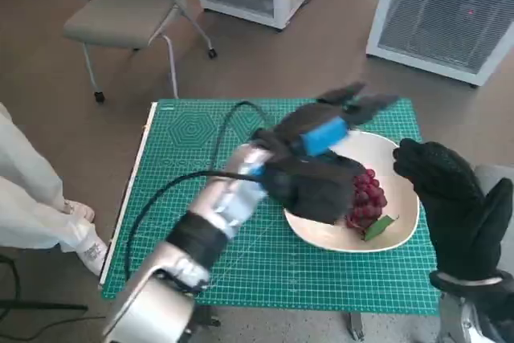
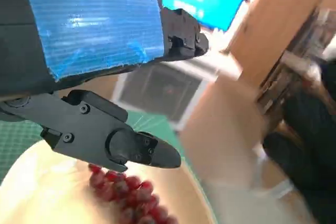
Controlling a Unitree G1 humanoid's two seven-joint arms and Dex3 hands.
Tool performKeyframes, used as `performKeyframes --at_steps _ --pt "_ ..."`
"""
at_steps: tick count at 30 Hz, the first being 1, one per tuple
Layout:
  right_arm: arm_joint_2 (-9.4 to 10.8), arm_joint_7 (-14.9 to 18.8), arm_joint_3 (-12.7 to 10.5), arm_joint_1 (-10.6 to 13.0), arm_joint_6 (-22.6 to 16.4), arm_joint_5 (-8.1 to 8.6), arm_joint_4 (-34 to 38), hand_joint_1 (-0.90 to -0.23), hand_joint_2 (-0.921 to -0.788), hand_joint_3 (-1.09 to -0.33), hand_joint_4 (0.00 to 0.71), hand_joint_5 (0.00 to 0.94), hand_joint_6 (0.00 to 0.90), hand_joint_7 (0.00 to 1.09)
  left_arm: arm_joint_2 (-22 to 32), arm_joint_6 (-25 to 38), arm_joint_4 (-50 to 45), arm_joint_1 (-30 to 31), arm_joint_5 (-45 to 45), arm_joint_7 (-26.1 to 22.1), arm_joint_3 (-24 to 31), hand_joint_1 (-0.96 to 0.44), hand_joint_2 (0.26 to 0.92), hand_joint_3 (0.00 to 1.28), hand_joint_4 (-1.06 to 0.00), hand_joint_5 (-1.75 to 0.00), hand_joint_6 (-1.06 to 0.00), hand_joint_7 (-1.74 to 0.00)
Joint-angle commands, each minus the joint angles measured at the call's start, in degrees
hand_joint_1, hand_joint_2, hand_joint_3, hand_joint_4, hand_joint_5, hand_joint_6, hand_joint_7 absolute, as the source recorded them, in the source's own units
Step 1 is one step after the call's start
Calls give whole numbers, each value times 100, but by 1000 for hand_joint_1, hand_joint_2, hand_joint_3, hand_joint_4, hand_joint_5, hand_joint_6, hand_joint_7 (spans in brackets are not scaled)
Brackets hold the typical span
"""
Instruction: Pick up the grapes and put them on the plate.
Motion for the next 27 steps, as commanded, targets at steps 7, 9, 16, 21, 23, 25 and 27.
performKeyframes --at_steps 7,9,16,21,23,25,27 --pt "-98 107 -28 25 55 60 177 -343 -921 -622 396 860 201 1027 539 -1080 -305 1405 -1914 -1004 1284 -311 862 3 -75 -13 -243 -41" --pt "-102 115 -28 15 51 64 205 -343 -921 -622 396 860 201 1027 551 -1204 -280 1606 -2260 -1202 1513 -290 853 1 -87 -15 -248 -38" --pt "-97 100 -9 -56 52 45 301 -343 -921 -621 397 857 202 1025 508 -1436 -153 2046 -3086 -1774 2075 -282 838 0 -121 -16 -257 -24" --pt "-94 88 11 -149 58 28 392 -343 -921 -620 399 854 204 1022 545 -1427 -163 2227 -3382 -2124 2284 -292 837 0 -133 -11 -260 -15" --pt "-98 94 11 -191 62 30 438 -343 -921 -619 400 852 206 1020 565 -1409 -171 2280 -3443 -2215 2347 -295 838 1 -141 -12 -264 -14" --pt "-100 95 14 -224 67 28 472 -343 -921 -618 402 849 209 1018 574 -1396 -174 2321 -3473 -2260 2399 -298 839 1 -151 -13 -268 -13" --pt "-97 89 22 -248 73 21 486 -343 -921 -617 404 846 212 1015 573 -1389 -170 2352 -3480 -2275 2440 -304 840 2 -161 -14 -273 -13"
